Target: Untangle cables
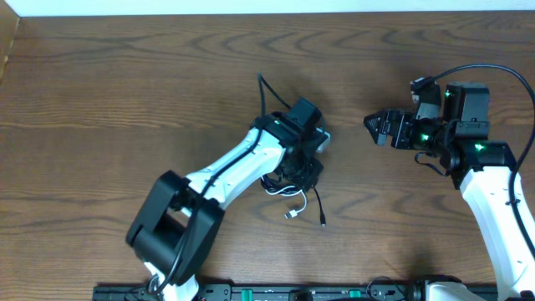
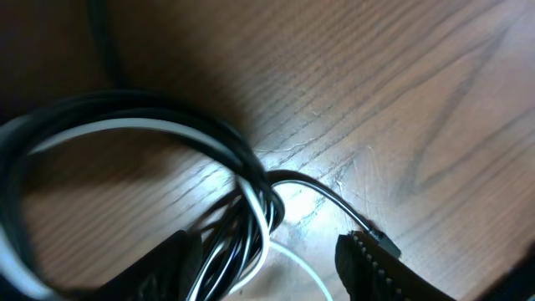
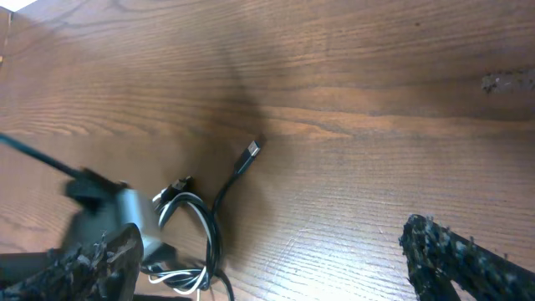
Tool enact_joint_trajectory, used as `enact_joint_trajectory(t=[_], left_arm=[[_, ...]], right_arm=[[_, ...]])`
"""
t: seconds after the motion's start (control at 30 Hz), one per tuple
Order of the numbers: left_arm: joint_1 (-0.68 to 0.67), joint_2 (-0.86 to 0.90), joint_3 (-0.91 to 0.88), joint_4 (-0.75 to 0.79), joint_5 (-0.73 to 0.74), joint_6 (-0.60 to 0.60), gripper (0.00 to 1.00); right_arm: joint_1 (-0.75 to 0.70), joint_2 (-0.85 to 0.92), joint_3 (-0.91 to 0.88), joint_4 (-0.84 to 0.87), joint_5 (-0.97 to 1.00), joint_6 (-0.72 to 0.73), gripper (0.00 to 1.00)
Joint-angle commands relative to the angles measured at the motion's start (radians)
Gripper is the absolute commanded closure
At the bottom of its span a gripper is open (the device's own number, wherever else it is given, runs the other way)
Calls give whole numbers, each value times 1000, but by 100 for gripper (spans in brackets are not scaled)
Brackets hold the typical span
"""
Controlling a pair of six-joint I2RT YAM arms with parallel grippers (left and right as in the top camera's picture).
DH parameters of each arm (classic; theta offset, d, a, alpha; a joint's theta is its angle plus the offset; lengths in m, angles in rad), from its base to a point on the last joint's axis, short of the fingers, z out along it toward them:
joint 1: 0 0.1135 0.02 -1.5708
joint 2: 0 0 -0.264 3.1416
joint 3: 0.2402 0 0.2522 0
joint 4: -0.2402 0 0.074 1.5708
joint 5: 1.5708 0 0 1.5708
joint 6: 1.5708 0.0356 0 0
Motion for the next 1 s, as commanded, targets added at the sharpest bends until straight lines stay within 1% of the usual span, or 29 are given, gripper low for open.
enact_joint_trajectory(t=[0.0,0.07,0.33,0.4,0.7,0.77,0.8,0.83,0.97], left_arm=[[-11,35,-6,19,26,-14,46],[-11,47,-6,48,26,-40,47],[-11,121,-6,159,25,-150,48],[-11,138,-6,177,23,-170,51],[-17,143,-6,182,-135,-307,60],[-26,143,-6,189,-156,-318,74],[-31,143,-6,201,-156,-317,85],[-34,143,-6,212,-156,-317,92],[-25,126,16,230,-159,-299,92]], right_arm=[[-6,1,14,-3,2,7,5],[-6,1,14,-3,2,7,5],[-6,1,14,-7,24,7,5],[-6,1,14,-8,24,7,5],[-6,1,14,-8,25,7,5],[-6,1,14,-8,28,7,5],[-6,1,14,-8,30,7,4],[-6,1,14,-8,35,7,5],[-6,1,14,-8,54,7,4]])
